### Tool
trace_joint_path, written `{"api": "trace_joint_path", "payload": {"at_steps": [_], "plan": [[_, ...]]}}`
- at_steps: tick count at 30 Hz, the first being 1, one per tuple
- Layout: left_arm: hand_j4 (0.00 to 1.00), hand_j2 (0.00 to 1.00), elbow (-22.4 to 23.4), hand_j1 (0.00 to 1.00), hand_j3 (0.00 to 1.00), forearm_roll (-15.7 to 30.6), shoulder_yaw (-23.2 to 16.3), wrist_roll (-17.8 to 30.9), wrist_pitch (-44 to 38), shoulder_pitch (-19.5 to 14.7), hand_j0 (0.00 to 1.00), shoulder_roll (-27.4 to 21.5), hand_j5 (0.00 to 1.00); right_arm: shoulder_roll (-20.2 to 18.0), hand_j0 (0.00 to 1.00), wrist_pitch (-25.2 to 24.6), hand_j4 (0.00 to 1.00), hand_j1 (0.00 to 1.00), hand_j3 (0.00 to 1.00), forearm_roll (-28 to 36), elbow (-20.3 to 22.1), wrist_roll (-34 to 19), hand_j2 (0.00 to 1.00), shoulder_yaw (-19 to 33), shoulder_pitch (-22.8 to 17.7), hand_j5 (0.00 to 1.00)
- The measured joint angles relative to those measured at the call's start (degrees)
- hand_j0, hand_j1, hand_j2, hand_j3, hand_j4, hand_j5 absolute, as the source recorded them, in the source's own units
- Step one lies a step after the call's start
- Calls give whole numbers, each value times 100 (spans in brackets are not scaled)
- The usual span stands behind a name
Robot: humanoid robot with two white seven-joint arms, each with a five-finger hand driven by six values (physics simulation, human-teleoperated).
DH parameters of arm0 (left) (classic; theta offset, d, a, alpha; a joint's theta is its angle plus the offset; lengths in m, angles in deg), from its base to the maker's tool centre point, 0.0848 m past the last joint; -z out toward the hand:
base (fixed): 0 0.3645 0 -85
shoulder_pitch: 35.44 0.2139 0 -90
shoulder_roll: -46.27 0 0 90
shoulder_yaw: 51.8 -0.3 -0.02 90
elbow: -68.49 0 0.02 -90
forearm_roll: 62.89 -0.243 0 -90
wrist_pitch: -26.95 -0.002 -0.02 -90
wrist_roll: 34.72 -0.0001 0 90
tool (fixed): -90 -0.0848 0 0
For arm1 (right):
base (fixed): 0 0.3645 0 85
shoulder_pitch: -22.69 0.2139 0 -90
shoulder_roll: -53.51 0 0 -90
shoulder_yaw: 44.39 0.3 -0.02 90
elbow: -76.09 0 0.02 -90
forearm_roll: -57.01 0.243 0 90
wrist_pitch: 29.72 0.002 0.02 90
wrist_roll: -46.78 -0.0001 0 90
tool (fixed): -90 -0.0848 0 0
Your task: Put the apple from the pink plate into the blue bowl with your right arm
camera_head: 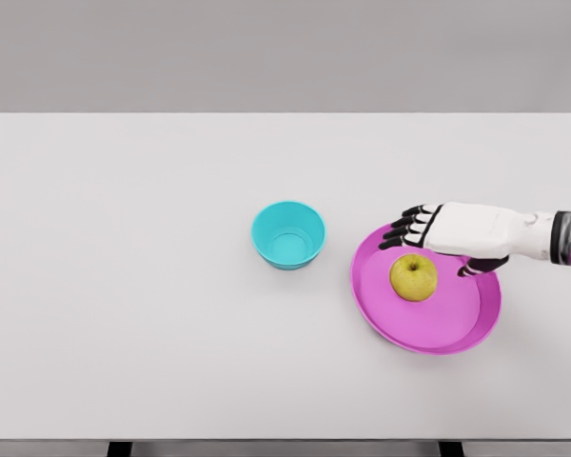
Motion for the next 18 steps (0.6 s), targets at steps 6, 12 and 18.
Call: {"api": "trace_joint_path", "payload": {"at_steps": [6,12,18], "plan": [[100,100,0,100,100,0,1,0,0,0,100,0,100,84,100,2,100,100,100,-22,-104,0,100,-322,114,100],[100,100,0,100,100,0,0,0,0,0,100,0,100,96,100,2,100,100,100,-26,-103,0,100,-453,123,100],[100,100,0,100,100,0,0,0,0,0,100,0,100,100,100,2,100,100,100,-27,-118,0,100,-576,123,100]]}}
